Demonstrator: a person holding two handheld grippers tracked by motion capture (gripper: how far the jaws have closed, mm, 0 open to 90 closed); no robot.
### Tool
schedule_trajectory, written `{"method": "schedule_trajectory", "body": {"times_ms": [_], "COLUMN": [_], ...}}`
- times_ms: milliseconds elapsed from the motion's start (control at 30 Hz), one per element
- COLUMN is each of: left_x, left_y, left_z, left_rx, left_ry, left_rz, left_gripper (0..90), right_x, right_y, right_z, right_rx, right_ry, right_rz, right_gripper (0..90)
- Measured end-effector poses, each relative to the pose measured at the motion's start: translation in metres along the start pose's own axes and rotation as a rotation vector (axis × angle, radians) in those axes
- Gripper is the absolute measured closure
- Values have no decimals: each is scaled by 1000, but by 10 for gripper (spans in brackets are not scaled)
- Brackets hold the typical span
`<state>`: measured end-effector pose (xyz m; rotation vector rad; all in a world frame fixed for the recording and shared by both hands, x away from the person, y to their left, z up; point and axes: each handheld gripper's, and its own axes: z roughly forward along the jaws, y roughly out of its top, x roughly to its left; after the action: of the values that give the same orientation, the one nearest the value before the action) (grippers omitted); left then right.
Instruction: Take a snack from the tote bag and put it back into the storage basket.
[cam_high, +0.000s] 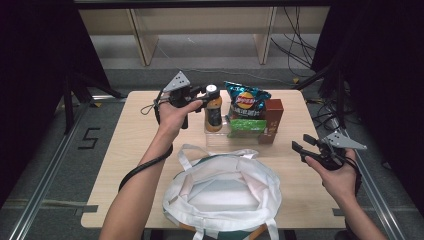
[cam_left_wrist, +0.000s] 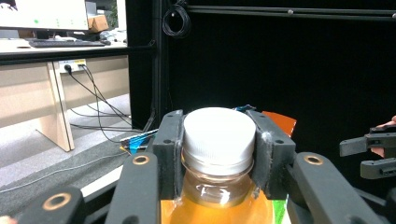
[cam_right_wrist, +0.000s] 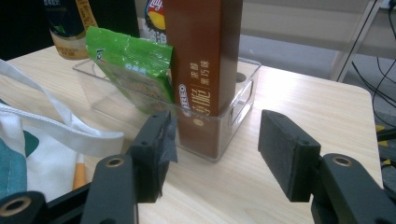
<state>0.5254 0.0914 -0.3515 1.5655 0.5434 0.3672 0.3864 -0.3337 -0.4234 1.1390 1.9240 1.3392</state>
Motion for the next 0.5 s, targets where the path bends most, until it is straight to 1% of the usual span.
{"method": "schedule_trajectory", "body": {"times_ms": [33, 67, 200, 233, 267, 300, 367, 467, 500], "left_x": [0, 0, 0, 0, 0, 0, 0, 0, 0], "left_y": [0, -1, -2, -2, -2, -2, -2, -2, -2], "left_z": [0, 1, 2, 3, 3, 3, 3, 4, 4], "left_rx": [2, 1, 1, 2, 2, 1, 0, 2, 3], "left_ry": [1, 0, -2, -1, -1, -1, -1, -4, -5], "left_rz": [-2, -4, -5, -5, -6, -6, -7, -6, -5], "left_gripper": [588, 587, 587, 587, 588, 588, 587, 587, 587], "right_x": [0, 1, 0, 0, -2, -1, -1, -1, -2], "right_y": [0, 0, 0, 0, 1, 1, 1, 1, 0], "right_z": [0, 0, 0, 0, 0, 1, 0, 0, 0], "right_rx": [0, -4, -1, -5, -5, -8, -7, -1, -8], "right_ry": [0, -11, -2, -1, 6, 5, -5, -3, -4], "right_rz": [1, 12, 4, 10, -12, -6, -9, -6, -10], "right_gripper": [452, 452, 452, 452, 452, 452, 452, 452, 452]}}
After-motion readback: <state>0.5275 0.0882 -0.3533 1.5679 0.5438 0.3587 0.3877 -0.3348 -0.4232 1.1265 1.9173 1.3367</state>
